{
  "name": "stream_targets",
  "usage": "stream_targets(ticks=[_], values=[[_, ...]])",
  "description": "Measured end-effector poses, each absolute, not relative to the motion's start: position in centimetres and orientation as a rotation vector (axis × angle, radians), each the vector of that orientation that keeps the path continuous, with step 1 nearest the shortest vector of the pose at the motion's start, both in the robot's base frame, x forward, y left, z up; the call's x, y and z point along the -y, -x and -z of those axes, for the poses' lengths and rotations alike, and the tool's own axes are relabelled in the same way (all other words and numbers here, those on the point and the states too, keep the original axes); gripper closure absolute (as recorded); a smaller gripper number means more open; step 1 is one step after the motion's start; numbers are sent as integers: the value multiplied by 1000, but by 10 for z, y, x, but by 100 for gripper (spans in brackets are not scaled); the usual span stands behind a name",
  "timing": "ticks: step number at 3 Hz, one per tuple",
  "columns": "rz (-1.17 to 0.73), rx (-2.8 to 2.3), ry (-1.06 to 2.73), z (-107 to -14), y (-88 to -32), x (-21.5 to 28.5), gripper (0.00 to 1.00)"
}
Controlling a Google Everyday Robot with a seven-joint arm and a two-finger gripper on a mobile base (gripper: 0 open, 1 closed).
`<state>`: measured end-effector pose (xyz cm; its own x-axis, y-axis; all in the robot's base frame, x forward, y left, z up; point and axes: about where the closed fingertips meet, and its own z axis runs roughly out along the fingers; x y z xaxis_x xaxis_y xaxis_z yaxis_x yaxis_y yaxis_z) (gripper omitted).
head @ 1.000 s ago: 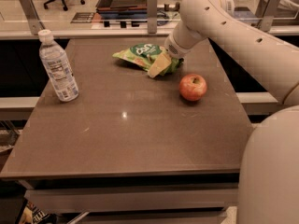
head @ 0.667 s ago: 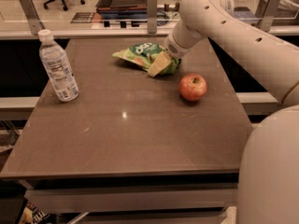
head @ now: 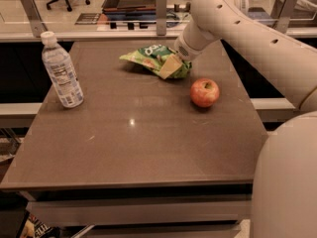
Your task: Pick green rice chip bag
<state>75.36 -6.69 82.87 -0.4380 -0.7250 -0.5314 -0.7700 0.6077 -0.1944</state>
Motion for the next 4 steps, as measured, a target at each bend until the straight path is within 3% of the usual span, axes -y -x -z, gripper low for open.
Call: stream_targets(ticks=[4], values=[[-111,-2250,1176,-829,-753,66,100]])
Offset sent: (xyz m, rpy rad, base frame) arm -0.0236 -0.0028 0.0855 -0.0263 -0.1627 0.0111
